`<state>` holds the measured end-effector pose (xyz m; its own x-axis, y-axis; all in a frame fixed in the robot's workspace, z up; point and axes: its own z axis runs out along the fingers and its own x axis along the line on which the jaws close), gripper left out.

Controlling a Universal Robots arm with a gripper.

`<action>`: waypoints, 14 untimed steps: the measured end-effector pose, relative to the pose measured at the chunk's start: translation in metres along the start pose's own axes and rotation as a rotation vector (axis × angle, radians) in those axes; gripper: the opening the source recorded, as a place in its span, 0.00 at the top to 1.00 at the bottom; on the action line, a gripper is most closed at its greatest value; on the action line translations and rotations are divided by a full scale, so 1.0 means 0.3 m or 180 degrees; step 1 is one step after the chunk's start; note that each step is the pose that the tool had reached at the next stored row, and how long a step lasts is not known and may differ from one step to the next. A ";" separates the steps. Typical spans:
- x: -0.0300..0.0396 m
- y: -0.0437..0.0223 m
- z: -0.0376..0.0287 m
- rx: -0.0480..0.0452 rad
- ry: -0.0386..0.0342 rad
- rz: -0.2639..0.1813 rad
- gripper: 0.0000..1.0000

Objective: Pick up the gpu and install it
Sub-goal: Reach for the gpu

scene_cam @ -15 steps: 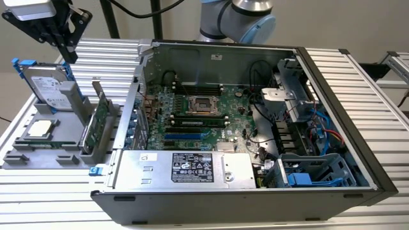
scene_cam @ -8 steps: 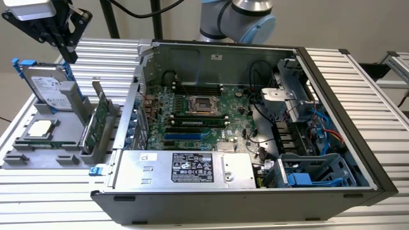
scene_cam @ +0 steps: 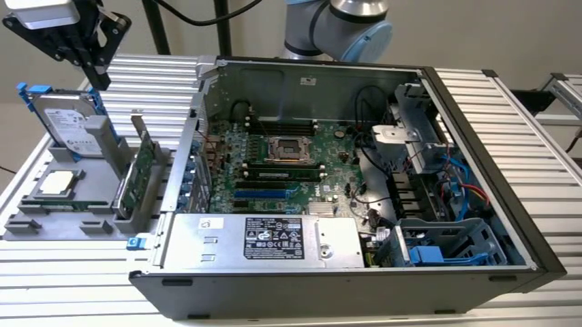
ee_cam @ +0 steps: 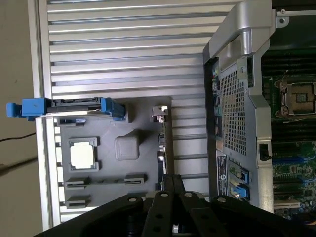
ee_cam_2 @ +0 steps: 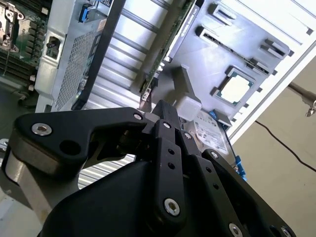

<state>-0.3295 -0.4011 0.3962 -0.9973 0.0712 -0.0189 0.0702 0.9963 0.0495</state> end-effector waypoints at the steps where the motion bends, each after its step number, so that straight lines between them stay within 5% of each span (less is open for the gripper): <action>1: 0.000 0.000 0.000 0.0000 0.0000 0.0000 0.00; 14: 0.001 -0.001 0.014 -0.0001 0.0000 0.0000 0.00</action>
<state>-0.3297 -0.4011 0.3921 -0.9973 0.0712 -0.0188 0.0702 0.9963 0.0498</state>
